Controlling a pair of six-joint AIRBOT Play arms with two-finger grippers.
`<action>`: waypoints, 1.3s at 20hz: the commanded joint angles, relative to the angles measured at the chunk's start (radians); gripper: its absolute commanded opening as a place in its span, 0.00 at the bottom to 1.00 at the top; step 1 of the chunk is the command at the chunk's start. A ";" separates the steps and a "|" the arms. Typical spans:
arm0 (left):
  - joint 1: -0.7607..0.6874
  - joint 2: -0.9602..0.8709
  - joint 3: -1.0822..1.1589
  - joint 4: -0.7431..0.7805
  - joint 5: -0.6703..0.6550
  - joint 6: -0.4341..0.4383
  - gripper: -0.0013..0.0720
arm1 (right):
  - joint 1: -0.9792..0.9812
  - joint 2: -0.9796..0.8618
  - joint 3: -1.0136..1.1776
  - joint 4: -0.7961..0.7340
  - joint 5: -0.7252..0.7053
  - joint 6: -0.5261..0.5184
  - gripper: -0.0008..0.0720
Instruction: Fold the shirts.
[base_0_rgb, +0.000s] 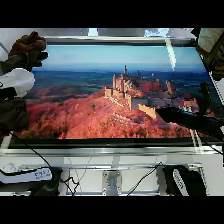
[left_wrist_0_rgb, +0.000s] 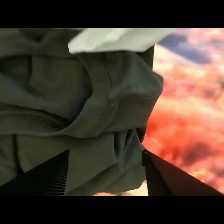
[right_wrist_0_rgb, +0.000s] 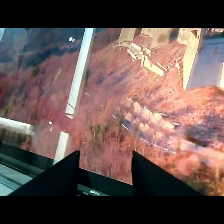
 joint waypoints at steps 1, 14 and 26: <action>0.045 -0.113 0.001 -0.049 0.013 0.064 0.75 | 0.000 0.000 0.000 -0.002 -0.019 0.069 0.51; 0.045 -0.207 0.037 -0.001 0.270 0.063 0.81 | 0.000 0.000 0.000 0.025 -0.105 0.140 0.51; 0.042 -0.237 0.067 -0.458 0.198 0.133 0.03 | 0.000 0.000 0.000 0.027 -0.211 0.130 0.06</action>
